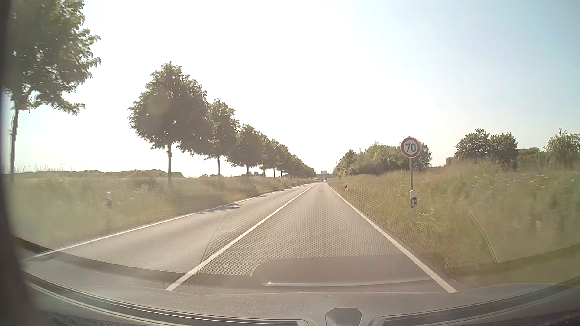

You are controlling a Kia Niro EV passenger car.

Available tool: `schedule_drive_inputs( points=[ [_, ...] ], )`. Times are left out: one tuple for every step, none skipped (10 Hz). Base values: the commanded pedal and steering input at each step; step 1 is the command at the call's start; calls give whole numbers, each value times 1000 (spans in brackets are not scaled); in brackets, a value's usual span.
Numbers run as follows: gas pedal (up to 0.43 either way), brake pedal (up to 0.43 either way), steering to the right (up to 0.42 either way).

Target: Follow the waypoints while adhering to traffic rules and regulations

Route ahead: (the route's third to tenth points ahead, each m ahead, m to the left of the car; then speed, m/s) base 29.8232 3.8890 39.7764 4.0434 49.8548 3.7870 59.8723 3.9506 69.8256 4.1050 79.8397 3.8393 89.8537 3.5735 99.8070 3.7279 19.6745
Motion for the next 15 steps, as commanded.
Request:
schedule_drive_inputs(
  points=[
    [197,6,4],
    [209,6,4],
    [209,6,5],
    [209,6,6],
    [209,6,7],
    [209,6,7],
    [209,6,7],
    [209,6,7],
    [220,6,7],
    [220,6,7],
    [220,6,7],
    [220,6,7],
    [220,6,7],
    [220,6,7],
    [220,6,6]
  ],
)
